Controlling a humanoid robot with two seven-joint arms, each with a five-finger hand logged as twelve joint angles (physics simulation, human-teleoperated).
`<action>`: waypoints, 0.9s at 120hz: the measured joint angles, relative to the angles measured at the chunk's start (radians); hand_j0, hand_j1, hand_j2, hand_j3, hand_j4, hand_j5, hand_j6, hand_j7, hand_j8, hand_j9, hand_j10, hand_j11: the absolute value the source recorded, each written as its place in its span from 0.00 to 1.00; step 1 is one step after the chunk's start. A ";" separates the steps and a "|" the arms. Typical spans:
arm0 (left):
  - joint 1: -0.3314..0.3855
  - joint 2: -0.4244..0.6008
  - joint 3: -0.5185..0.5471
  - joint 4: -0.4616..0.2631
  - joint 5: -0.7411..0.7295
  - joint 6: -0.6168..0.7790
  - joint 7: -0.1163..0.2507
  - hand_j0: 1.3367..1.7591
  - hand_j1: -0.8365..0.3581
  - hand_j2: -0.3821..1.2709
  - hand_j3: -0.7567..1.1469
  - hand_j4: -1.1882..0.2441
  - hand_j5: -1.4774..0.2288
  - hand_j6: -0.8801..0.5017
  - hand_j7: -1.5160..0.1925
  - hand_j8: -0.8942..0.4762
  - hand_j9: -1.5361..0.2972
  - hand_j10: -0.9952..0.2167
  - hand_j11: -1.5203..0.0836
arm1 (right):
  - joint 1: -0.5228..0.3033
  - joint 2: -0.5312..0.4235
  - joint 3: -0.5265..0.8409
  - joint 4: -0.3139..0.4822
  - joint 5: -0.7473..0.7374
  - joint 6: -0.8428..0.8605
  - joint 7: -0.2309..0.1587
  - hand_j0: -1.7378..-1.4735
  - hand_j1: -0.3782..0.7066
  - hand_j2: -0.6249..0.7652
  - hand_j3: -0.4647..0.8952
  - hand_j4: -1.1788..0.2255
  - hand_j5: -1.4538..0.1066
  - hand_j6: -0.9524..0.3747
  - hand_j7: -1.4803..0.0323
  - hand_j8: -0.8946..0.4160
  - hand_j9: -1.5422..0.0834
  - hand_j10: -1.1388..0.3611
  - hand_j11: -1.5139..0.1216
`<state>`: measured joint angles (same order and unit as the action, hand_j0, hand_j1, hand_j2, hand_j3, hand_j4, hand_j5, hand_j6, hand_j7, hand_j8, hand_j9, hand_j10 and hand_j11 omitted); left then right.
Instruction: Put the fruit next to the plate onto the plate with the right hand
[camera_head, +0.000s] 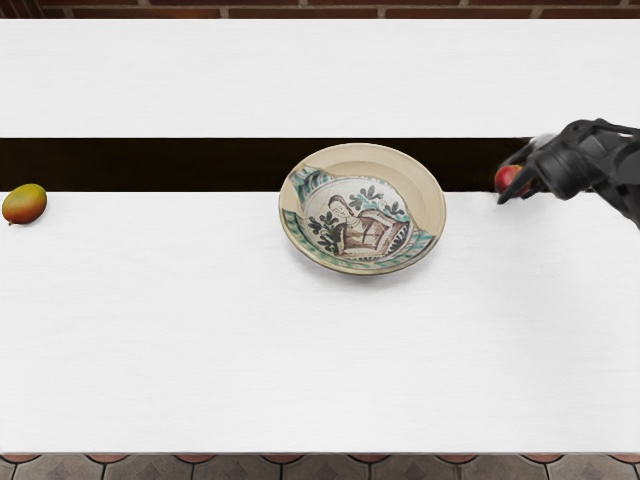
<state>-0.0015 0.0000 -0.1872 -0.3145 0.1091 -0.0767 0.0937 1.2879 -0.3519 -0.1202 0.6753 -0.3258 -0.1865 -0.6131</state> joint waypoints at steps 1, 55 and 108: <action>0.000 0.000 0.000 0.000 0.000 0.000 0.000 0.76 0.98 0.23 0.40 0.82 0.86 0.63 0.88 0.65 0.83 0.81 0.94 | -0.002 -0.007 0.009 -0.001 0.000 0.003 0.000 0.35 0.60 0.61 0.34 0.37 0.27 0.43 0.30 0.38 0.28 0.23 0.29; -0.001 0.000 0.000 0.000 0.000 0.000 0.000 0.76 0.98 0.23 0.40 0.82 0.86 0.63 0.88 0.65 0.83 0.81 0.94 | -0.118 -0.044 0.588 0.096 0.152 0.502 0.001 0.34 0.63 0.65 0.34 0.43 0.18 0.48 0.24 0.44 0.23 0.21 0.21; 0.000 0.000 0.000 0.000 0.000 0.000 0.000 0.76 0.98 0.23 0.40 0.82 0.86 0.63 0.88 0.65 0.83 0.81 0.94 | -0.144 0.017 0.647 0.090 0.134 0.516 0.002 0.32 0.25 0.54 0.34 0.65 0.63 0.59 0.68 0.62 0.65 0.47 0.64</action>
<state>-0.0015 0.0000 -0.1872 -0.3145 0.1091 -0.0768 0.0939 1.1436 -0.3353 0.5270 0.7652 -0.1922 0.3292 -0.6110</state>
